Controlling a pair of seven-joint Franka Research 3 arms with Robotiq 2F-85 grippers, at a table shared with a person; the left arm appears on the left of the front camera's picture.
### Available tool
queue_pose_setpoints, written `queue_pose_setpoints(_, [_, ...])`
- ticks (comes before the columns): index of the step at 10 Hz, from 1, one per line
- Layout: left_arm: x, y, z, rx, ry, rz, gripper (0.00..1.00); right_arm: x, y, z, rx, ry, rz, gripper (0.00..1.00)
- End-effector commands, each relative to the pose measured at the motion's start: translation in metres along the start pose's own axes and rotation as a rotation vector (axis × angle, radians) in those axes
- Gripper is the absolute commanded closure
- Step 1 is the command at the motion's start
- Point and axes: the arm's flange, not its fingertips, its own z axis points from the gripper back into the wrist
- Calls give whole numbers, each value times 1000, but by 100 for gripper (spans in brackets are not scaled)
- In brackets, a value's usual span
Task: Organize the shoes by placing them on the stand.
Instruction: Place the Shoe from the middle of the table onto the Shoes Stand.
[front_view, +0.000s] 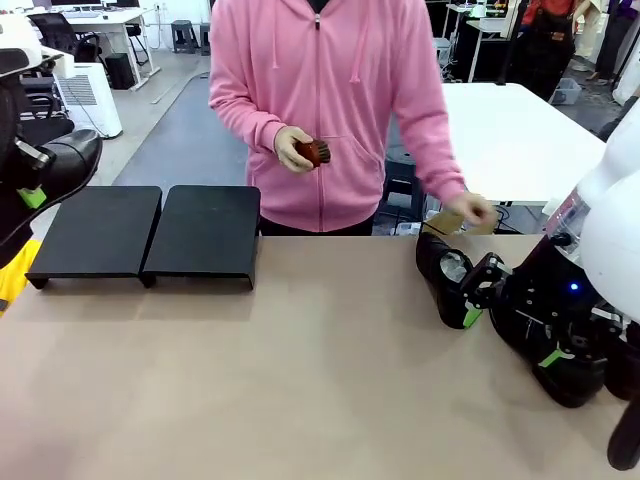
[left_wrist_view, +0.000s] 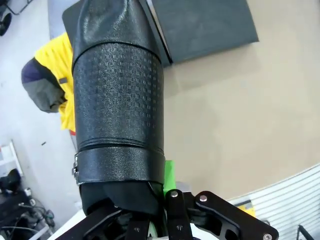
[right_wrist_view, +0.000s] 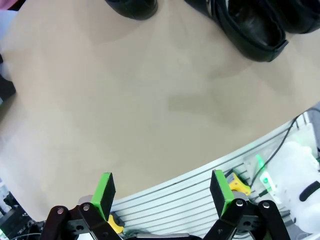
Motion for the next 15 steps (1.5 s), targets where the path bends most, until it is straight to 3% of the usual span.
queue_pose_setpoints(1, [-9, -8, 15, 16, -12, -18, 100, 1, 2, 0, 9, -7, -1, 0])
queue_pose_setpoints(3, [4, 9, -3, 43, -12, 17, 100, 1, 2, 0, 9, -7, -1, 0])
queue_pose_setpoints(4, [16, 23, -6, 32, -72, 14, 100, 1, 2, 0, 9, -7, -1, 0])
queue_pose_setpoints(9, [77, 80, -75, -101, -113, -65, 100, 1, 2, 0, 9, -7, -1, 0])
queue_pose_setpoints(11, [81, 96, -111, -136, -160, 4, 100, 1, 2, 0, 9, -7, -1, 0])
queue_pose_setpoints(15, [74, 103, -161, -42, -202, 87, 100, 1, 2, 0, 9, -7, -1, 0])
